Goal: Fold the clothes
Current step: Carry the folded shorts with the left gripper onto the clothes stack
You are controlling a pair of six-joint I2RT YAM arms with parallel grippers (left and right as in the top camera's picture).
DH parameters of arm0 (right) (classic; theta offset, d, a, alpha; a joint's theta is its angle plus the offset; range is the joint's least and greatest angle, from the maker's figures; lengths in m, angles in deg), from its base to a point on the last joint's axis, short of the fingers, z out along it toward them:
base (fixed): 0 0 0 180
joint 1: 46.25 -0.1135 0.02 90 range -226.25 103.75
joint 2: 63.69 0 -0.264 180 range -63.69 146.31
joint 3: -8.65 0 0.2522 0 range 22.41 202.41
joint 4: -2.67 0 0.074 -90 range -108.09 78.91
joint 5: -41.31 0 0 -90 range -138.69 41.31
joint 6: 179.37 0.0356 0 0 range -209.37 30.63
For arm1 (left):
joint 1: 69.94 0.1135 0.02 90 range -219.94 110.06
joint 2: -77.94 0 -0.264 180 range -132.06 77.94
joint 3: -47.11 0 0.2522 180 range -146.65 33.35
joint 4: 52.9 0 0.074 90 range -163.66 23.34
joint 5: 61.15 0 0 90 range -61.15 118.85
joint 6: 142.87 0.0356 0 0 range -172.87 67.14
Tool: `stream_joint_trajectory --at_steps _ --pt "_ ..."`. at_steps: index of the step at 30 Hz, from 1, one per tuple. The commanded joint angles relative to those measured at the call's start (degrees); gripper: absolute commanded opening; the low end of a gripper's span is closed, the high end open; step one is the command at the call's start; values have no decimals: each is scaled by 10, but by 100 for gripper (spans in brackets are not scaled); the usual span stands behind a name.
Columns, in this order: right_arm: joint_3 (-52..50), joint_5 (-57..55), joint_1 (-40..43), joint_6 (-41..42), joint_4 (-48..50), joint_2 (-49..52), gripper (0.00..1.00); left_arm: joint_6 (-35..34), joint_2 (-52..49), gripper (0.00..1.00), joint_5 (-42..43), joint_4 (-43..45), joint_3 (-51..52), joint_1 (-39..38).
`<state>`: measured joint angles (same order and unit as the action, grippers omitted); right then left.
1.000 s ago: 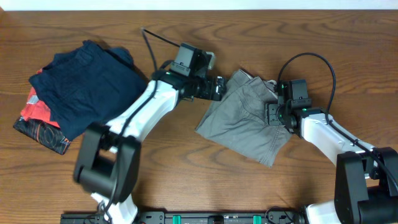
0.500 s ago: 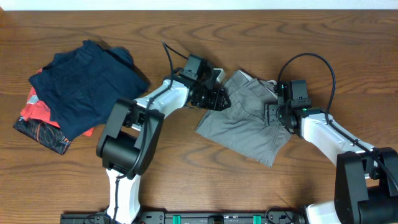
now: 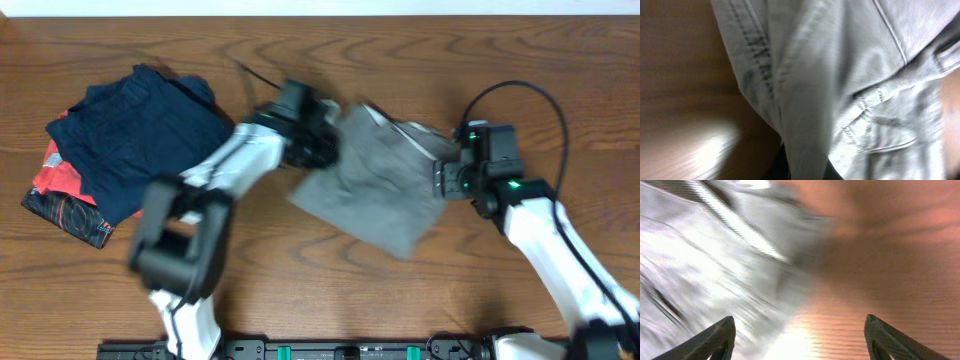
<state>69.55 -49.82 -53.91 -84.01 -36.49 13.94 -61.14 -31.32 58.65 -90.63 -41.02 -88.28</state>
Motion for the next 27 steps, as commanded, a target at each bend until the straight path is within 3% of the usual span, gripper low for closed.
stream_joint_trajectory --at_steps 1,9,15,21,22,24,25,27 --pt "14 -3 11 -3 -9 -50 81 16 122 6 -126 2 -8 79" --pt "14 -3 12 -3 -33 -79 81 16 253 6 -172 -49 -8 290" --pt "14 -3 12 -3 -34 -79 80 16 229 6 -216 -120 5 429" --pt "14 -3 12 -3 -39 -79 80 -20 174 7 -215 -144 22 507" --pt "14 -3 12 -3 -40 -79 80 -22 166 10 -215 -152 22 516" --pt "14 -3 12 -3 -40 -79 80 -35 153 39 -212 -166 22 528" --pt "14 -3 12 -3 -40 -79 81 -36 153 49 -195 -167 21 531" --pt "14 -3 12 -3 -40 -79 81 -36 160 57 -148 -165 19 538"
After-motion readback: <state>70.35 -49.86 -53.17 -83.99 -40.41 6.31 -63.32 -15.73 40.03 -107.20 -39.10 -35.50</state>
